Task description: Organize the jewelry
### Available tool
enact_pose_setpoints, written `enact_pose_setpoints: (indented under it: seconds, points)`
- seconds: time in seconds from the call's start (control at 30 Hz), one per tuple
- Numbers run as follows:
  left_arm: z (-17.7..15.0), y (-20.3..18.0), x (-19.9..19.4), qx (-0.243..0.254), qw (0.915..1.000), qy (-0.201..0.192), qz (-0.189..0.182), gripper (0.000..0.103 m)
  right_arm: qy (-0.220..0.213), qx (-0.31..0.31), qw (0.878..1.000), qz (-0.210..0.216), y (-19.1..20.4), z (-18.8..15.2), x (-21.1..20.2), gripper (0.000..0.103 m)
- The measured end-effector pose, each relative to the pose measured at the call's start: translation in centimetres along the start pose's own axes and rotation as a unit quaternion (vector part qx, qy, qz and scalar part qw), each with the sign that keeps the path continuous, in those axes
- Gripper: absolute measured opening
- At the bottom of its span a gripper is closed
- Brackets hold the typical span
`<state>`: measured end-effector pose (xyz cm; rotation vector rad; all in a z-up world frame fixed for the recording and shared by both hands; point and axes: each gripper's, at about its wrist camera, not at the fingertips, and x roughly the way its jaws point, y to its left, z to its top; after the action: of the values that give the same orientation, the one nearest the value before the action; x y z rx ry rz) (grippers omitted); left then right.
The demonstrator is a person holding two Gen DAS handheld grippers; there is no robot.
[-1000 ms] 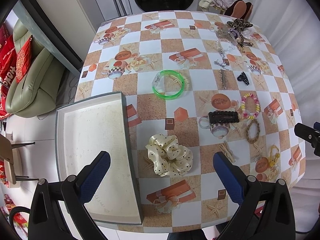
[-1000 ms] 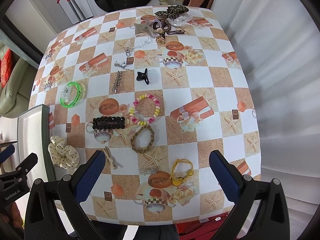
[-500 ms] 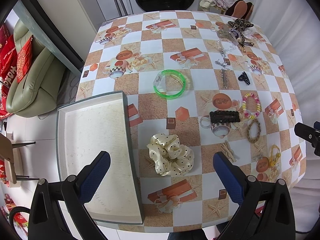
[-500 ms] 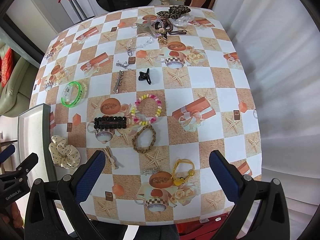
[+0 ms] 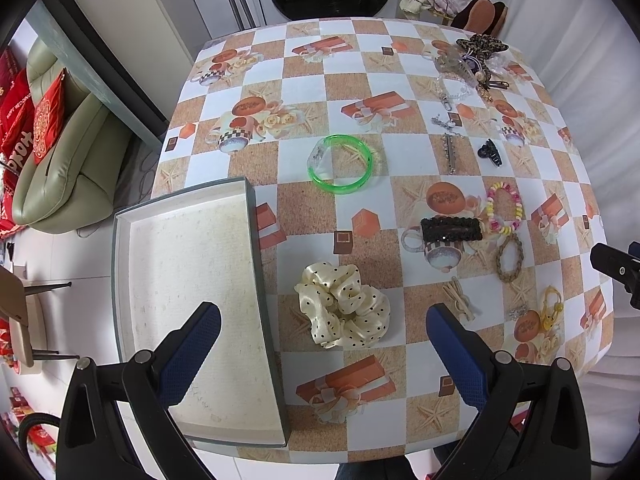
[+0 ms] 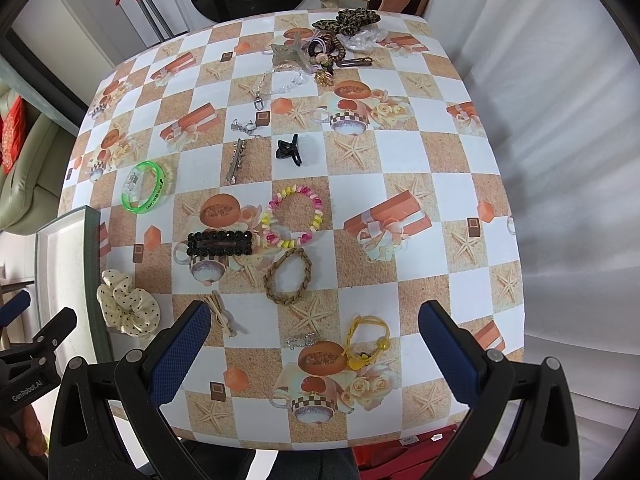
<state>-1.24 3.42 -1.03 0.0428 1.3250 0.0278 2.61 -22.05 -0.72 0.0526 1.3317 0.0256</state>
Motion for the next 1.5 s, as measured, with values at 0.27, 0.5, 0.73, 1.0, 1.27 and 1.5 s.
enact_pose_setpoints:
  seconds: [0.27, 0.5, 0.73, 1.0, 1.27, 1.5]
  points:
    - [-0.1, 0.0, 0.0, 0.001, 1.0, 0.0, 0.001, 0.103, 0.001, 0.001, 1.0, 0.0, 0.0, -0.1, 0.1, 0.103]
    - [-0.2, 0.0, 0.0, 0.001, 1.0, 0.001, 0.001, 0.103, 0.001, 0.001, 1.0, 0.0, 0.0, -0.1, 0.1, 0.103]
    - [-0.4, 0.0, 0.0, 0.001, 1.0, 0.002, 0.001, 0.103, 0.002, 0.001, 1.0, 0.001, -0.1, -0.2, 0.2, 0.103]
    - [-1.0, -0.2, 0.5, 0.003, 1.0, 0.005, 0.002, 0.103, 0.004, 0.001, 1.0, 0.0, -0.2, -0.1, 0.3, 0.103]
    - [-0.5, -0.4, 0.8, 0.005, 0.9998, 0.02, 0.005, 0.103, 0.009, 0.002, 1.0, 0.0, 0.0, -0.8, 0.9, 0.103]
    - [-0.4, -0.4, 1.1, 0.003, 0.9998, 0.021, -0.006, 0.103, 0.022, 0.003, 1.0, 0.002, -0.4, -0.3, 1.5, 0.103]
